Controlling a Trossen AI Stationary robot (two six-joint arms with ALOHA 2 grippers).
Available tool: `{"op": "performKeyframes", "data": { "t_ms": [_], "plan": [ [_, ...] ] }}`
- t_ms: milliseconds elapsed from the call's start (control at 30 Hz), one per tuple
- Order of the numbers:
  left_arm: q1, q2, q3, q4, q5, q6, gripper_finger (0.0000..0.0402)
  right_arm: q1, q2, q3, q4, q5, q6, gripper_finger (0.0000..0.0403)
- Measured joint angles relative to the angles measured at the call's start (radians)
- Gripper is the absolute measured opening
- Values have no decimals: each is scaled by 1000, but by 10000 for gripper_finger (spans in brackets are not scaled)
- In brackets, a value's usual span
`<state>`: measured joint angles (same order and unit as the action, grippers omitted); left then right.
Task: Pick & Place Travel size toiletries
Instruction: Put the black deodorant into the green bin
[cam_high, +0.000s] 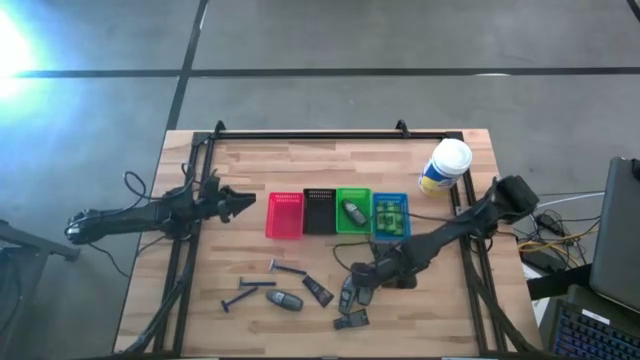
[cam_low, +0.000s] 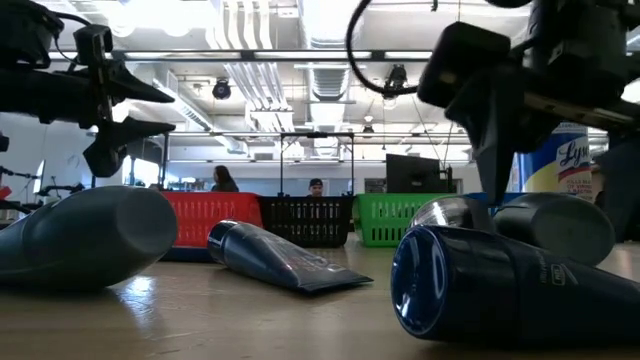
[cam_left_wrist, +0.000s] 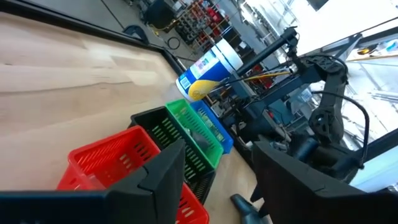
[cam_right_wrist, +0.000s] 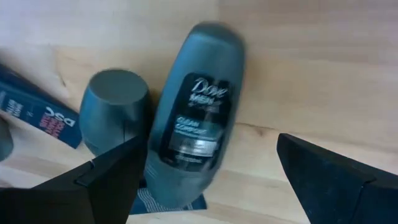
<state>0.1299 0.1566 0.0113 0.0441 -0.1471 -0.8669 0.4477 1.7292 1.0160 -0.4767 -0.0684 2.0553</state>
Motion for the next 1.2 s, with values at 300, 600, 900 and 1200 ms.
{"op": "performKeyframes", "data": {
  "t_ms": [300,600,900,1200],
  "plan": [
    [0,10,0,1,-8,9,193,-2,123,55,-16,-62,-83,314],
    [1,13,0,5,-51,84,193,-7,93,50,-18,-93,-178,203],
    [1,16,0,12,-136,137,193,-65,-64,52,-56,6,-194,200],
    [0,18,0,15,-165,140,193,-387,-201,55,-63,149,-457,209]
  ]
}}
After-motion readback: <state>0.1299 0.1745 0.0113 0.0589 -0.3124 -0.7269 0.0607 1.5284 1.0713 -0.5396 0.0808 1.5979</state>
